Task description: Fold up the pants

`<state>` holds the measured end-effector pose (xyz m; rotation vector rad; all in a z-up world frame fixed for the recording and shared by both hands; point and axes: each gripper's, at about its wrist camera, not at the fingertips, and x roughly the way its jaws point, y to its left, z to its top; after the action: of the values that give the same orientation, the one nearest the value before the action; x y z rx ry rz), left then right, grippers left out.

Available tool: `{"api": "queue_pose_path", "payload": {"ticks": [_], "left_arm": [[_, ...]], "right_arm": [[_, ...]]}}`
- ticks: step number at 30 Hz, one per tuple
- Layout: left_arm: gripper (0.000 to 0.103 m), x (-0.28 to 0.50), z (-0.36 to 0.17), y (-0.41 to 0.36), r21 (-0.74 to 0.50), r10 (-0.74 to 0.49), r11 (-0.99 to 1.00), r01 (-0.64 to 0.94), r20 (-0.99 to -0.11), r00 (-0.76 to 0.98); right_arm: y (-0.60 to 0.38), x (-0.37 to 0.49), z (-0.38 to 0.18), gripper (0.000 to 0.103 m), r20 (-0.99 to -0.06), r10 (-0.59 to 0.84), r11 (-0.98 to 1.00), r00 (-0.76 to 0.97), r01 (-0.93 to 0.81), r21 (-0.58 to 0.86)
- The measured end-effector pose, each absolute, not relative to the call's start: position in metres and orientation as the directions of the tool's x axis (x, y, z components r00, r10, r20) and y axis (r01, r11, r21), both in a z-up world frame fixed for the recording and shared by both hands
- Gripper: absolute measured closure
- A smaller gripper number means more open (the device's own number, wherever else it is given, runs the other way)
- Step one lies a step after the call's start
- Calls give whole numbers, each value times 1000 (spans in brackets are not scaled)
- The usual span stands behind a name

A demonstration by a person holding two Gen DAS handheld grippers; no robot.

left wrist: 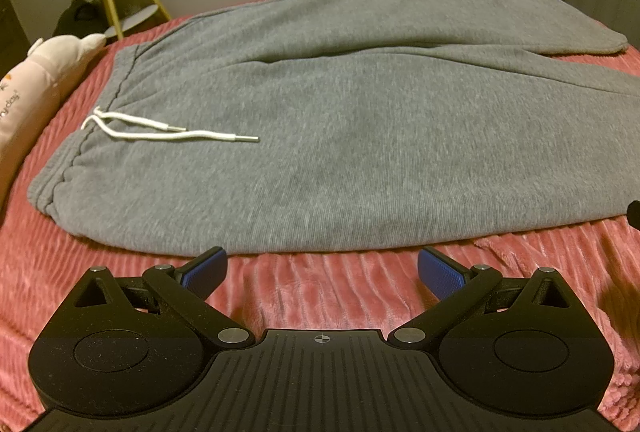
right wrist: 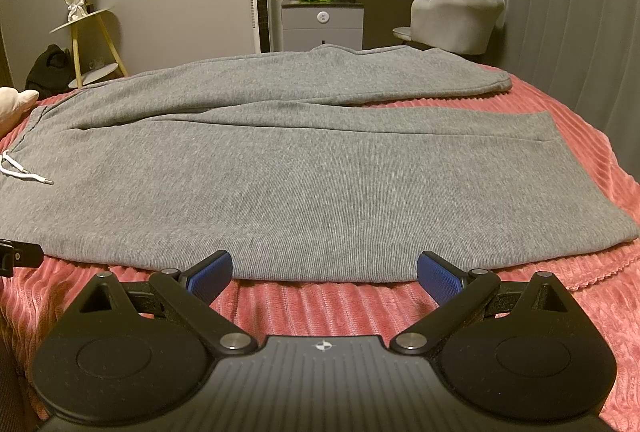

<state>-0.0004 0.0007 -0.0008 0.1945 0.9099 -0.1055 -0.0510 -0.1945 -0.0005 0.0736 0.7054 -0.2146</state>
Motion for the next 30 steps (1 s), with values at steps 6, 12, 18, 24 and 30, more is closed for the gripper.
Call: {"api": "queue_pose_path", "payload": {"ticks": [6,12,18,24,30], "left_arm": [[0,0,-1,1,121,-10,977,173,-793,609],[0,-2,-2,0,121,-10,977,174,-793,609],[0,-3,-2,-1,121,-10,977,174,-794,608],[0,-3,-5,-1,120,-10,977,174,-795,606],[0,-4,-9,-1,120,-10,977,174,-797,604]], "right_arm": [[-195,-51,0,4,-650,-171,975,741,220,-5],[-195,-51,0,4,-650,-170,976,741,220,-4],[-195,-51,0,4,-650,-169,976,740,220,-4],[-195,-51,0,4,-650,-169,976,741,219,-4],[-195,-50,0,4,-650,-168,976,741,219,-3]]}}
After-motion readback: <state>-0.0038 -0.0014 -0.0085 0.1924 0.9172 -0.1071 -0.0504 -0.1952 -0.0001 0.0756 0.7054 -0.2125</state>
